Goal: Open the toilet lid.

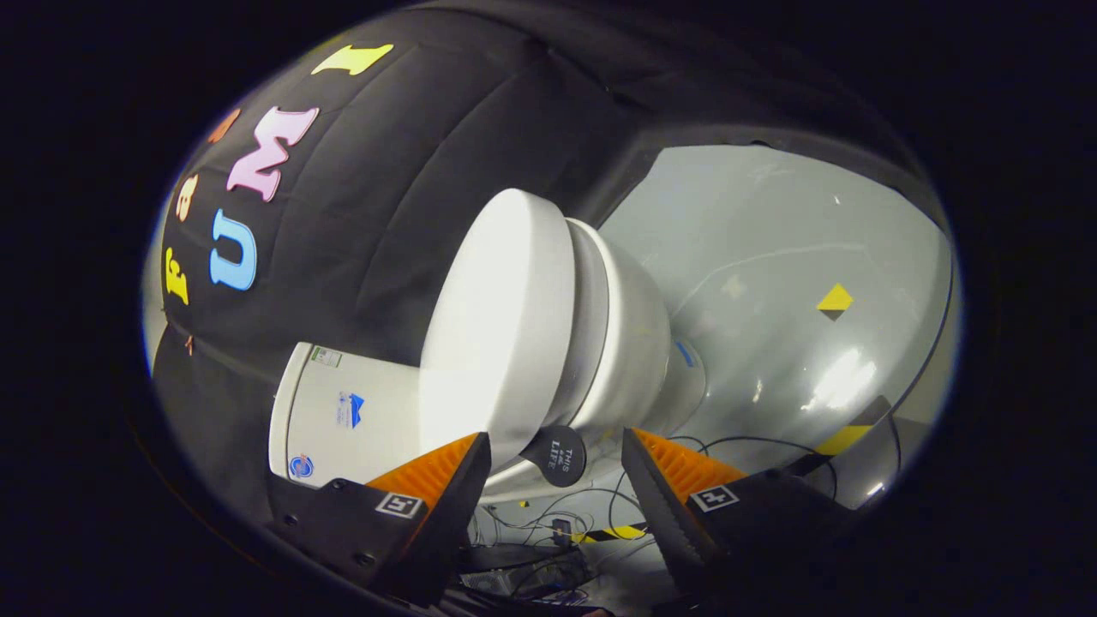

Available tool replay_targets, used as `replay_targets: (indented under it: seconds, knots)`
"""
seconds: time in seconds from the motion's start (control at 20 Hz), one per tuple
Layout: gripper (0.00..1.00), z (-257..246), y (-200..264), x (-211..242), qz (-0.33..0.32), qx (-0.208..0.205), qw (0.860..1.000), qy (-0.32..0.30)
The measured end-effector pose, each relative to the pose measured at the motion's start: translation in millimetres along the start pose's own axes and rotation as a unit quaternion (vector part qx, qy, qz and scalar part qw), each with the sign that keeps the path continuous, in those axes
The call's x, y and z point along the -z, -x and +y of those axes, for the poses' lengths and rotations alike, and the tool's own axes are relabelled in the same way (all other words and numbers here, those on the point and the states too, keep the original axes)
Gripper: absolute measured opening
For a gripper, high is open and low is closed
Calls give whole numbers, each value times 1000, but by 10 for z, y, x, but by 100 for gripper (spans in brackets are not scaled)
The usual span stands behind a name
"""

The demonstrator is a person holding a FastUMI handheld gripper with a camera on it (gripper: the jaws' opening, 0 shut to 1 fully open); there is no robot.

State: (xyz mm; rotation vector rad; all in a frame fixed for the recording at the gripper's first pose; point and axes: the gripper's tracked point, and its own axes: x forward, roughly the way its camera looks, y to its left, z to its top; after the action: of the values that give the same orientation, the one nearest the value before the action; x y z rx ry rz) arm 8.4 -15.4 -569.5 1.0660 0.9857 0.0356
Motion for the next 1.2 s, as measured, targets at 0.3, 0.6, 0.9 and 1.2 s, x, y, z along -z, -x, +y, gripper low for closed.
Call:
replay_targets:
  seconds: [0.3,0.6,0.9,1.2]
  knots:
    - [47,-99,-202,91,31,6,999,-23]
    - [8,36,-51,59,19,21,999,-15]
    - [7,414,124,-42,-3,40,999,24]
    - [6,826,357,-84,-31,66,994,78]
